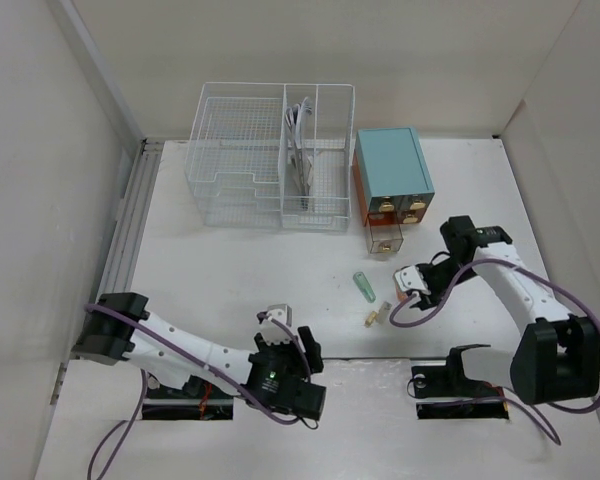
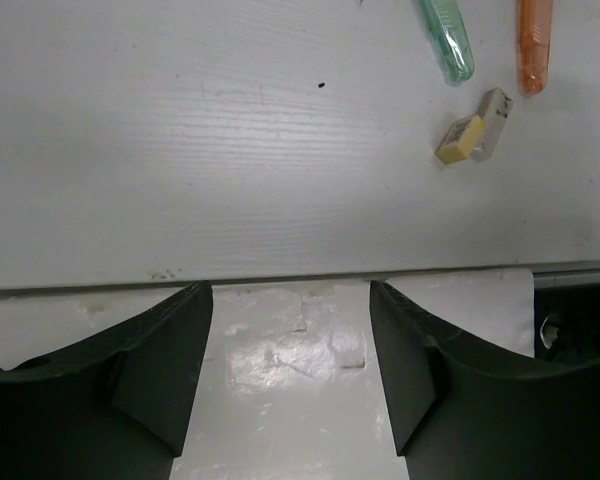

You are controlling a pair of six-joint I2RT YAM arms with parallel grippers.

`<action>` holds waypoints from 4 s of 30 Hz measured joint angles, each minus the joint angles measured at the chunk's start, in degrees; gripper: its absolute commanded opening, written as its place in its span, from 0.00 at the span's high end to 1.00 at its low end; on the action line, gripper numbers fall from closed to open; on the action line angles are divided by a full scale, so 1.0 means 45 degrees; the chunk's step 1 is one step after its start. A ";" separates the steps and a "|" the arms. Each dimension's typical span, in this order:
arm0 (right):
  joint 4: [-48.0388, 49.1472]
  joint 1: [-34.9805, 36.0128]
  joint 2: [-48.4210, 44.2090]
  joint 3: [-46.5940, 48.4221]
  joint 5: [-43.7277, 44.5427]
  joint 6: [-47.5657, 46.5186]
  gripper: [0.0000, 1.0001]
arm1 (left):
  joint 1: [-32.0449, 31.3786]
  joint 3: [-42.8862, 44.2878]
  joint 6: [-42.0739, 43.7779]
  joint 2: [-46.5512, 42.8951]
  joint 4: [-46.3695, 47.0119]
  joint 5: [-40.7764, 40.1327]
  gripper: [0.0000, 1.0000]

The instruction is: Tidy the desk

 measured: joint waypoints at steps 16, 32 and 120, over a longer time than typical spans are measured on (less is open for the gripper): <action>0.3458 0.4527 0.2225 -0.0238 0.1719 0.3118 0.48 | -0.1258 -0.0039 -0.0656 -0.0272 -0.1637 0.0000 0.43; 0.4818 0.6203 0.2467 -0.0899 0.4478 0.4998 0.51 | -0.1307 -0.0253 -0.0709 -0.0277 -0.1287 -0.0015 0.43; 0.6324 -0.0865 0.0690 0.3055 0.0699 1.7476 1.00 | 0.5372 0.5824 1.2497 0.8451 0.7480 0.3181 0.91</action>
